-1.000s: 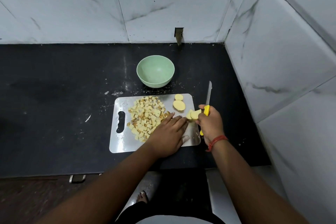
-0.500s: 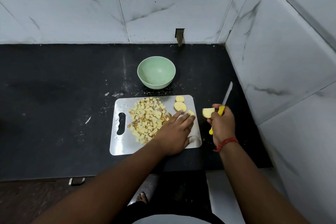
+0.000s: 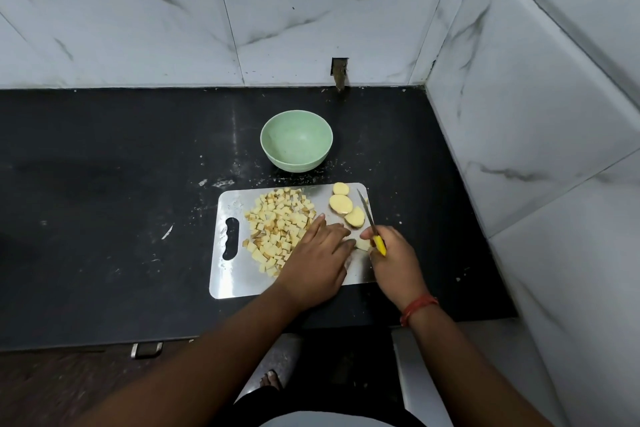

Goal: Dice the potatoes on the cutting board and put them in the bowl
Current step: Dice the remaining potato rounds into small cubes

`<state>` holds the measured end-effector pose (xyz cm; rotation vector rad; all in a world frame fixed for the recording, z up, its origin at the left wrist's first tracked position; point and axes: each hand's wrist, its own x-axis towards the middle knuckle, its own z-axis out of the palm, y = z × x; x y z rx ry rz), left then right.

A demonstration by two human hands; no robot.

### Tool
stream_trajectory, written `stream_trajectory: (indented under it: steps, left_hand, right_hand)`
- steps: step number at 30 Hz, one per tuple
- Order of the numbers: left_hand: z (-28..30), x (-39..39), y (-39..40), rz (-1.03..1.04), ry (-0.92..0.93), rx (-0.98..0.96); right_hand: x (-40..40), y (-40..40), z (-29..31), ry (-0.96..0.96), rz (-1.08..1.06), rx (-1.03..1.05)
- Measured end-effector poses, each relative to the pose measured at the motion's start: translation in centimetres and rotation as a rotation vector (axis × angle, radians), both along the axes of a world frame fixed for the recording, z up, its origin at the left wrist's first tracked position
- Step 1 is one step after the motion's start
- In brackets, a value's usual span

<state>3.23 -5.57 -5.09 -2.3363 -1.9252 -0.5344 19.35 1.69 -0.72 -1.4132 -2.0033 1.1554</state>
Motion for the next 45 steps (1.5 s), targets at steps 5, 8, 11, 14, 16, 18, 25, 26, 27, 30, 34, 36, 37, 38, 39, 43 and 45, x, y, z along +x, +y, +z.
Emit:
stream_trajectory:
  steps: [5,8,11,14,16,18,25,26,27,30,34,36,37,38,39,43,45]
  left_hand:
    - [-0.3,0.3,-1.1,0.003,0.020,-0.004]
    - [-0.5,0.5,-1.3,0.045,0.036,-0.036]
    - [-0.6,0.8,-1.4,0.073,0.036,-0.034]
    - [-0.6,1.0,-1.7,0.059,0.035,-0.012]
    - [-0.7,1.1,-2.0,0.037,0.040,-0.001]
    - [-0.7,1.2,-2.1,0.019,0.039,0.001]
    - [-0.8,1.1,-2.4,-0.064,0.121,-0.024]
    - [-0.6,1.0,-2.1,-0.044,0.121,-0.041]
    - [-0.5,1.0,-1.8,-0.027,0.123,-0.062]
    - [-0.3,0.7,-1.1,-0.028,0.162,-0.108]
    - [-0.5,0.2,-1.2,-0.073,0.183,-0.097]
    - [-0.6,0.1,-1.4,-0.089,0.196,-0.088]
    - [-0.6,0.1,-1.5,-0.095,0.205,-0.091]
    - [-0.6,0.0,-1.5,-0.100,0.210,-0.095]
    - [-0.5,0.0,-1.4,-0.106,0.212,-0.101]
    - [-0.2,-0.2,-1.3,-0.122,0.207,-0.131]
    - [-0.1,-0.2,-1.3,-0.124,0.209,-0.143]
  right_hand:
    - [0.2,-0.3,0.3,0.053,-0.001,-0.185]
    - [-0.1,-0.9,0.2,0.055,0.003,-0.216]
    - [-0.5,-1.2,0.0,0.046,-0.057,-0.190]
    - [-0.8,-0.9,-0.2,0.050,-0.064,-0.199]
    - [-1.3,-0.5,0.0,0.063,-0.040,-0.209]
    - [-1.8,0.0,0.4,0.085,-0.040,-0.209]
    - [-0.4,-0.1,1.5,0.010,-0.097,-0.107]
    - [-0.2,-0.3,1.6,-0.024,-0.092,-0.107]
    - [0.1,-0.5,1.7,-0.068,-0.079,-0.107]
    - [0.8,-1.2,2.0,-0.264,0.023,-0.118]
    - [1.3,-2.8,2.0,-0.488,0.099,-0.109]
    - [1.4,-3.4,1.8,-0.561,0.133,-0.076]
    - [1.5,-3.7,1.9,-0.585,0.145,-0.058]
    - [1.6,-3.9,1.8,-0.595,0.151,-0.045]
    - [1.7,-4.0,1.7,-0.591,0.155,-0.041]
    - [1.7,-3.9,1.2,-0.434,0.084,-0.199]
    - [1.6,-4.1,1.0,-0.139,-0.073,-0.498]
